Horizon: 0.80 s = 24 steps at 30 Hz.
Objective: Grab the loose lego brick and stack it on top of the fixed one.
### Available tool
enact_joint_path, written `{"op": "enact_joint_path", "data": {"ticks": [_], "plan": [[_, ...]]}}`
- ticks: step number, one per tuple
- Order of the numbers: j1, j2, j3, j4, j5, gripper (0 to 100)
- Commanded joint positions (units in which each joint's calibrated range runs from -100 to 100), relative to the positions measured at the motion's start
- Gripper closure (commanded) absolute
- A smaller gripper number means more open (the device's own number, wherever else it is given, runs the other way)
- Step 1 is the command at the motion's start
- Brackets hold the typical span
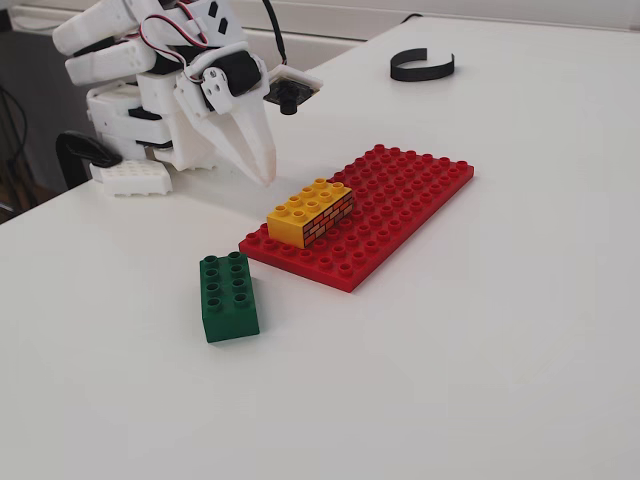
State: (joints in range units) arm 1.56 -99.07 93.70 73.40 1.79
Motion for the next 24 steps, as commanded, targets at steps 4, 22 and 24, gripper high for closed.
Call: {"op": "enact_joint_path", "data": {"ticks": [4,22,24], "plan": [[-0.3,-0.4,-0.8,1.2,0.2,99],[6.0,6.1,-27.1,5.5,10.2,99],[6.2,14.7,-34.7,9.3,12.7,99]]}}
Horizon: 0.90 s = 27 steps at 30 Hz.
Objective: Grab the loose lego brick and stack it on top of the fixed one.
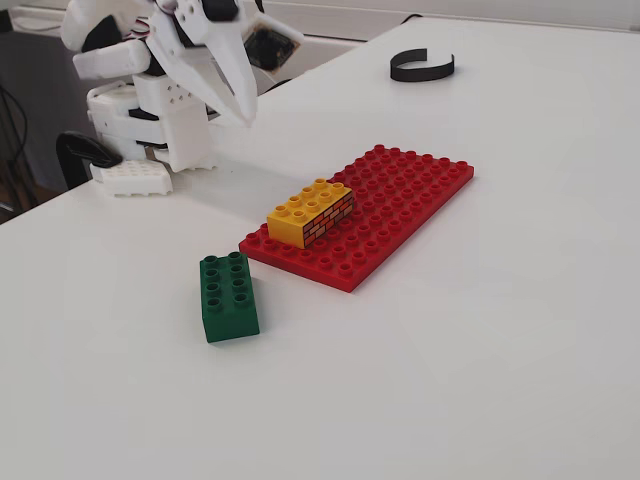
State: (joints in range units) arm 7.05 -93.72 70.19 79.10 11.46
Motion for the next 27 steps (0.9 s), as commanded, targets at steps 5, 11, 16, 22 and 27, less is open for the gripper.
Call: {"op": "enact_joint_path", "data": {"ticks": [5,11,16,22,27], "plan": [[4.6,37.3,-35.1,12.7,8.3,99],[12.3,67.8,-62.2,20.7,15.7,99],[20.3,82.7,-72.5,20.6,21.9,99],[22.9,88.8,-73.2,20.6,29.0,98],[21.4,94.2,-72.8,14.7,29.9,98]]}}
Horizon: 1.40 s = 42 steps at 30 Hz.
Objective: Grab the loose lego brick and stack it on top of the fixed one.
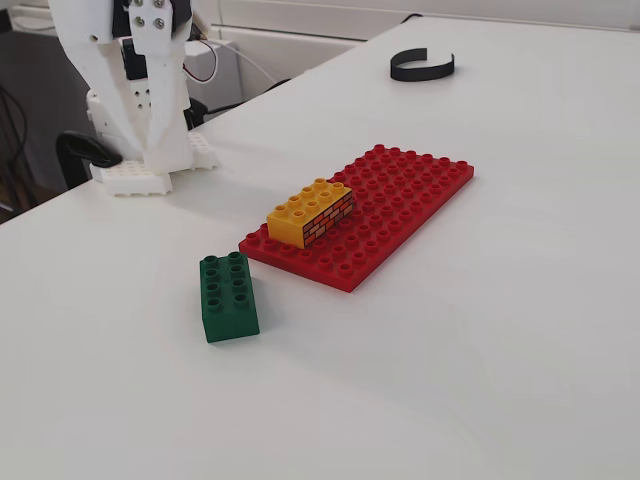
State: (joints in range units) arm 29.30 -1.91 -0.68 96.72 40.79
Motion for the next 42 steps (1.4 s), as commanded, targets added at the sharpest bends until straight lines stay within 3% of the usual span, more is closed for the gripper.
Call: {"op": "enact_joint_path", "data": {"ticks": [1,6,15,23,29,42], "plan": [[-1.3,4.3,-2.0,-4.2,0.6,98],[-3.9,12.7,-6.8,-5.7,1.2,91],[-7.5,24.6,-12.7,-6.3,1.1,89],[-6.7,28.1,-12.1,-5.1,2.2,69],[-5.7,28.1,-12.7,-0.9,4.1,69],[-1.5,29.1,-16.1,-1.8,5.1,69]]}}
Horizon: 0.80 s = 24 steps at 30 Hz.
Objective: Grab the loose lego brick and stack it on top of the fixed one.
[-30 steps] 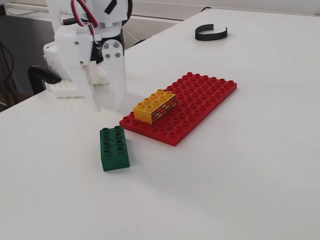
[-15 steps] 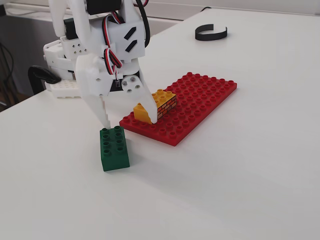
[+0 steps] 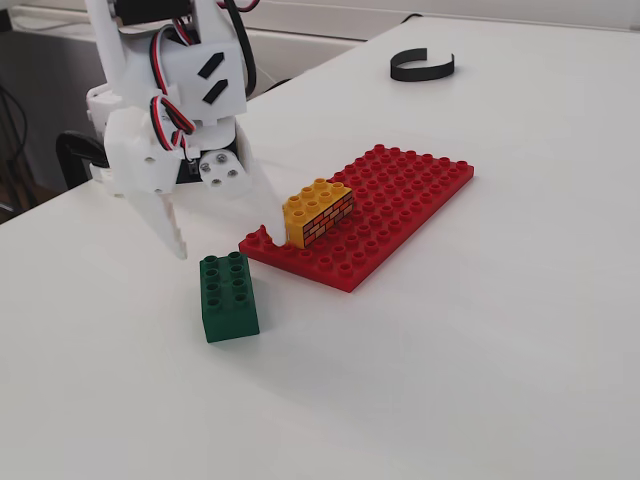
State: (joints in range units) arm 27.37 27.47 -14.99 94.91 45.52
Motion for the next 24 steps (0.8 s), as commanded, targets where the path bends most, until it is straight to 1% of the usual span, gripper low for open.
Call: {"op": "enact_joint_path", "data": {"ticks": [1,6,14,24], "plan": [[0.2,-0.3,-1.5,-0.9,0.0,69],[0.5,-0.3,-1.0,-7.3,-1.8,69],[0.1,-0.2,5.8,-12.7,-1.8,69],[0.7,-0.4,6.6,-14.1,-1.8,69]]}}
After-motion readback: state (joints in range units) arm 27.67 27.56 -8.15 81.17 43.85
